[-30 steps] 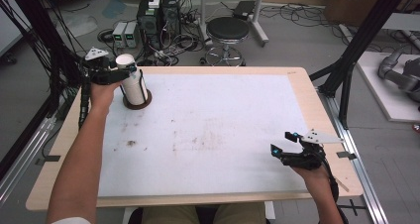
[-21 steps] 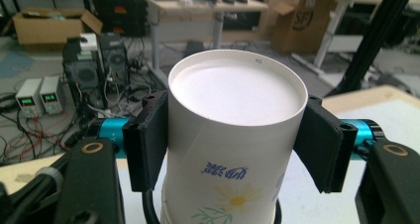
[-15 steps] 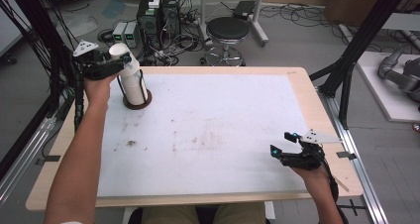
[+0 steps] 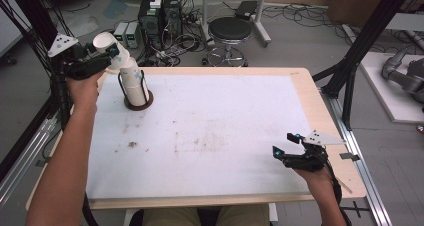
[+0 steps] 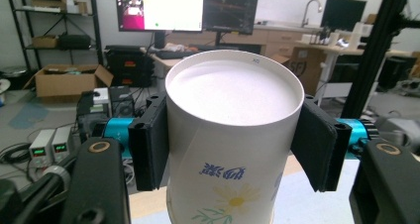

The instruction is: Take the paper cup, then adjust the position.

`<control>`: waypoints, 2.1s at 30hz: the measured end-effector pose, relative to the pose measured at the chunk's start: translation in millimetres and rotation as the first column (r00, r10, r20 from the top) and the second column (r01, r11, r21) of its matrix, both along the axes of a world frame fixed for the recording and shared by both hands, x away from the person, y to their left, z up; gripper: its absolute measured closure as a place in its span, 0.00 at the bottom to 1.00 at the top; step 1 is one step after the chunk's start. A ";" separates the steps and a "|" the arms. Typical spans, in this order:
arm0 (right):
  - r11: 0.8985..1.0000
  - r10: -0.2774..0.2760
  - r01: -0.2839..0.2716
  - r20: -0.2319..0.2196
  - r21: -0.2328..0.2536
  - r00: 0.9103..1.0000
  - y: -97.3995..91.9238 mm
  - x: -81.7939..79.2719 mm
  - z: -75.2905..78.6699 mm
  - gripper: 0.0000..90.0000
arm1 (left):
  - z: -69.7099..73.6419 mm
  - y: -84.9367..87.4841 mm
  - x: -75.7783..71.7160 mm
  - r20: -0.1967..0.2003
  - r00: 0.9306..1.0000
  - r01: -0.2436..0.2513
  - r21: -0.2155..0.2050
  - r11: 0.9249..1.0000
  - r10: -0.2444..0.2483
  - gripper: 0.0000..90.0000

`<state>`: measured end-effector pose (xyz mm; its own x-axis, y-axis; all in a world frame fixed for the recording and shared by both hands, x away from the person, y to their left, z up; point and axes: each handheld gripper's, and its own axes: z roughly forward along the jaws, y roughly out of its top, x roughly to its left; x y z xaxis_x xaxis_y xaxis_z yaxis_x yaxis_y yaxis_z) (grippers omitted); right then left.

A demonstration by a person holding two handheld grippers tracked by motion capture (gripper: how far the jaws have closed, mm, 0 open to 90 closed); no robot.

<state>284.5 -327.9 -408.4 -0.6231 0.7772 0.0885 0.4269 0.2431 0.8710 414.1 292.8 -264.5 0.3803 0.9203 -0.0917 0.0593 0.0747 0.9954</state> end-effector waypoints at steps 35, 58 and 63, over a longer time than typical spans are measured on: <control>0.995 0.095 -0.095 0.020 0.010 0.995 27.3 4.7 8.7 0.23 | -66.9 -108.2 -72.5 -0.085 0.864 0.503 0.070 0.862 -0.497 0.41; 0.957 0.286 -0.287 0.041 0.027 0.957 70.9 8.7 11.6 0.23 | -88.8 -153.1 -84.2 -0.138 0.756 0.651 0.060 0.757 -0.640 0.41; 0.946 0.322 -0.324 0.053 0.027 0.945 79.7 12.1 14.6 0.23 | -91.5 -166.0 -85.9 -0.150 0.726 0.684 0.066 0.726 -0.671 0.41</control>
<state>296.6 -248.3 -393.7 -0.8443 0.5304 0.0763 0.2890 0.3307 0.8984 328.2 126.8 -356.0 0.8999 0.4272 -0.0872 0.1589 -0.1350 0.9780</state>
